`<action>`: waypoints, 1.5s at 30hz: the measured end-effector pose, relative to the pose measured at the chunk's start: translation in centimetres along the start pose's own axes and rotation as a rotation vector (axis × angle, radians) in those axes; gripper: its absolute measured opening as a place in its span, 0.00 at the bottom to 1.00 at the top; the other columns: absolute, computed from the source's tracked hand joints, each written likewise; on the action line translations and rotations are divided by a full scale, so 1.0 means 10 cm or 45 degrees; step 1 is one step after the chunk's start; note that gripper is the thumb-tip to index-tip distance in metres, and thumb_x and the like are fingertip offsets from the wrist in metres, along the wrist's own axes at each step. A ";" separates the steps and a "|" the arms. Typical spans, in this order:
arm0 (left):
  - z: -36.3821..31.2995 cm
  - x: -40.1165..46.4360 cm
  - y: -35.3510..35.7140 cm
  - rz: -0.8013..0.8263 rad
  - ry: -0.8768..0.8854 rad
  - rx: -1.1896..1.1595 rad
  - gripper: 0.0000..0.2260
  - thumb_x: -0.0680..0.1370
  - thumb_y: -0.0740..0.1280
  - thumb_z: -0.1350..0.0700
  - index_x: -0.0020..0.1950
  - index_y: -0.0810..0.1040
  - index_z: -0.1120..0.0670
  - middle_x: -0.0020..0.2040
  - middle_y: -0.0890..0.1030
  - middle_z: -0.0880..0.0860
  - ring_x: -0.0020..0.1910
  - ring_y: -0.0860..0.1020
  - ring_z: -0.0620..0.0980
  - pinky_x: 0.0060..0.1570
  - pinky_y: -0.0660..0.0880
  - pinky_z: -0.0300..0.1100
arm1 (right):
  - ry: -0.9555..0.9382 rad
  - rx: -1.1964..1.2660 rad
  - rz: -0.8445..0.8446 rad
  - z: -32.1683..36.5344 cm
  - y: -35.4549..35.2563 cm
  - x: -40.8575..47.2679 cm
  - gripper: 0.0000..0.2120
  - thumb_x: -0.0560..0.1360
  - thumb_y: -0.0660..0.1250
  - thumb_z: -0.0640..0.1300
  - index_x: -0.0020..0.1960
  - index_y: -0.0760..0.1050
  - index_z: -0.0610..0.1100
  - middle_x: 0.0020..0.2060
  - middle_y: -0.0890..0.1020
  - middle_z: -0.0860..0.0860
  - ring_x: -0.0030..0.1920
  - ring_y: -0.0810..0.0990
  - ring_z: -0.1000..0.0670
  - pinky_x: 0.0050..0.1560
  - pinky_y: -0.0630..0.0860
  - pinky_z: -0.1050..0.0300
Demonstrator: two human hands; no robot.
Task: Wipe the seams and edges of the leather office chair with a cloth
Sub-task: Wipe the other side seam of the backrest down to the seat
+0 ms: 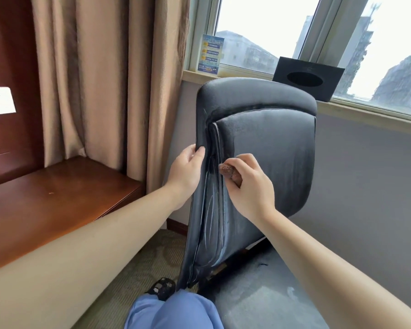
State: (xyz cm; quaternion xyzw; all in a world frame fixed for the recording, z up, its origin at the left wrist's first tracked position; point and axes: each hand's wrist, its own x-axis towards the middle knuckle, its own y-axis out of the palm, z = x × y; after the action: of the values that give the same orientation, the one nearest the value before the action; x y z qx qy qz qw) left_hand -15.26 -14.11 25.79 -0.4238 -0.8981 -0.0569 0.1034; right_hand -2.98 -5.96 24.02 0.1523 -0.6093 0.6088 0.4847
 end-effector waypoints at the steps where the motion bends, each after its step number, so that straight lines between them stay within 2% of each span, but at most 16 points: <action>1: -0.02 0.01 0.00 -0.004 -0.020 -0.011 0.15 0.84 0.56 0.51 0.69 0.70 0.52 0.51 0.71 0.36 0.58 0.67 0.37 0.55 0.64 0.30 | 0.029 0.027 -0.022 0.02 -0.01 0.07 0.07 0.74 0.69 0.42 0.52 0.79 0.47 0.49 0.77 0.54 0.39 0.77 0.51 0.33 0.74 0.57; 4: 0.00 0.03 0.01 0.006 -0.039 -0.002 0.19 0.83 0.56 0.48 0.73 0.67 0.54 0.58 0.70 0.41 0.61 0.66 0.38 0.60 0.61 0.34 | 0.130 0.076 -0.015 0.08 -0.01 0.26 0.08 0.75 0.68 0.44 0.53 0.78 0.48 0.51 0.76 0.55 0.42 0.77 0.52 0.36 0.74 0.57; 7: 0.05 0.07 -0.01 0.041 -0.088 0.059 0.23 0.83 0.55 0.45 0.75 0.64 0.53 0.71 0.68 0.46 0.70 0.64 0.43 0.63 0.57 0.35 | 0.057 0.032 -0.001 0.06 0.02 0.19 0.08 0.74 0.69 0.42 0.52 0.79 0.48 0.50 0.77 0.55 0.41 0.77 0.50 0.35 0.75 0.55; 9: 0.08 0.12 -0.04 0.075 -0.103 0.123 0.24 0.82 0.54 0.42 0.75 0.65 0.52 0.74 0.67 0.48 0.73 0.63 0.46 0.65 0.57 0.37 | -0.002 0.023 0.002 0.02 0.06 0.03 0.07 0.73 0.70 0.41 0.51 0.80 0.47 0.49 0.77 0.54 0.39 0.78 0.50 0.32 0.76 0.53; 13: 0.14 0.18 -0.09 0.110 -0.103 0.235 0.26 0.81 0.53 0.39 0.74 0.67 0.52 0.73 0.68 0.49 0.73 0.64 0.49 0.73 0.59 0.47 | 0.020 0.021 0.024 -0.03 0.09 -0.21 0.07 0.72 0.70 0.41 0.50 0.80 0.47 0.48 0.77 0.55 0.38 0.77 0.51 0.31 0.76 0.54; 18: 0.20 0.21 -0.13 0.105 0.018 0.462 0.25 0.82 0.50 0.40 0.73 0.69 0.52 0.71 0.72 0.51 0.72 0.66 0.51 0.72 0.60 0.46 | 0.121 0.118 -0.003 0.03 0.05 -0.10 0.06 0.74 0.69 0.44 0.51 0.79 0.49 0.48 0.76 0.57 0.39 0.76 0.53 0.35 0.73 0.58; 21: 0.32 0.20 -0.15 0.113 0.005 0.470 0.26 0.82 0.50 0.39 0.73 0.68 0.51 0.71 0.72 0.50 0.72 0.66 0.50 0.72 0.60 0.46 | 0.207 0.135 0.014 0.05 0.07 0.01 0.06 0.75 0.68 0.44 0.52 0.79 0.49 0.49 0.75 0.58 0.41 0.76 0.54 0.37 0.73 0.58; 25: 0.53 0.11 -0.14 0.134 -0.041 0.417 0.27 0.81 0.51 0.37 0.73 0.69 0.50 0.69 0.73 0.49 0.70 0.69 0.51 0.70 0.66 0.53 | 0.226 0.149 0.008 0.05 0.14 -0.21 0.07 0.74 0.69 0.42 0.51 0.79 0.48 0.48 0.75 0.58 0.40 0.75 0.55 0.36 0.75 0.58; 29: 0.58 0.04 -0.09 0.103 -0.017 0.447 0.25 0.82 0.50 0.40 0.73 0.69 0.51 0.70 0.73 0.50 0.71 0.67 0.51 0.71 0.64 0.52 | 0.233 0.161 0.028 0.02 0.12 -0.32 0.06 0.74 0.69 0.44 0.51 0.80 0.48 0.48 0.77 0.58 0.41 0.76 0.55 0.38 0.76 0.57; 31: 0.57 0.04 -0.08 0.116 -0.036 0.436 0.25 0.82 0.50 0.39 0.73 0.69 0.50 0.70 0.73 0.49 0.71 0.68 0.51 0.71 0.63 0.52 | 0.242 0.174 -0.044 0.03 0.07 -0.22 0.06 0.74 0.70 0.43 0.51 0.80 0.48 0.48 0.77 0.57 0.42 0.76 0.56 0.39 0.75 0.58; 33: 0.54 0.06 -0.09 0.156 -0.108 0.383 0.29 0.78 0.51 0.33 0.72 0.71 0.49 0.68 0.74 0.49 0.68 0.70 0.51 0.69 0.66 0.54 | 0.316 0.224 -0.112 0.04 0.02 -0.08 0.07 0.74 0.69 0.43 0.52 0.79 0.48 0.48 0.78 0.57 0.44 0.76 0.56 0.42 0.73 0.58; 35: 0.51 0.09 -0.11 0.190 -0.191 0.334 0.38 0.69 0.52 0.25 0.71 0.71 0.46 0.68 0.75 0.48 0.66 0.73 0.53 0.66 0.70 0.55 | 0.340 0.227 -0.089 0.03 0.01 0.00 0.06 0.75 0.69 0.44 0.52 0.79 0.47 0.48 0.79 0.56 0.45 0.76 0.55 0.42 0.72 0.58; 37: 0.49 0.13 -0.13 0.217 -0.238 0.331 0.43 0.63 0.51 0.22 0.69 0.72 0.44 0.65 0.77 0.48 0.61 0.77 0.53 0.60 0.75 0.54 | 0.300 0.177 -0.058 0.02 0.04 -0.05 0.06 0.75 0.68 0.43 0.52 0.79 0.47 0.48 0.78 0.56 0.43 0.76 0.56 0.40 0.71 0.60; 39: 0.49 0.15 -0.15 0.227 -0.236 0.340 0.44 0.60 0.51 0.20 0.68 0.73 0.43 0.62 0.78 0.47 0.56 0.79 0.54 0.57 0.77 0.53 | 0.266 0.150 -0.046 0.01 0.09 -0.19 0.06 0.75 0.69 0.43 0.52 0.80 0.46 0.48 0.78 0.55 0.42 0.77 0.54 0.38 0.72 0.59; 42: 0.52 0.14 -0.14 0.210 -0.209 0.359 0.44 0.60 0.50 0.19 0.68 0.73 0.42 0.61 0.79 0.47 0.55 0.80 0.54 0.59 0.75 0.55 | 0.220 0.098 0.002 -0.02 0.17 -0.44 0.06 0.74 0.70 0.41 0.51 0.79 0.45 0.47 0.78 0.53 0.39 0.77 0.52 0.34 0.75 0.56; 45: 0.49 0.09 -0.12 0.185 -0.195 0.369 0.44 0.62 0.49 0.21 0.71 0.70 0.43 0.62 0.78 0.47 0.53 0.81 0.55 0.58 0.77 0.55 | 0.286 0.111 0.034 0.00 0.16 -0.53 0.07 0.74 0.69 0.42 0.52 0.79 0.45 0.48 0.78 0.53 0.40 0.77 0.51 0.36 0.77 0.53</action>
State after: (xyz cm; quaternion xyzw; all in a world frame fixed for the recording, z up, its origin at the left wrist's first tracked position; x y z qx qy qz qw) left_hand -17.45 -13.24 21.19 -0.4713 -0.8691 0.1131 0.0985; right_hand -1.67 -7.76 18.93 0.0959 -0.5262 0.6544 0.5344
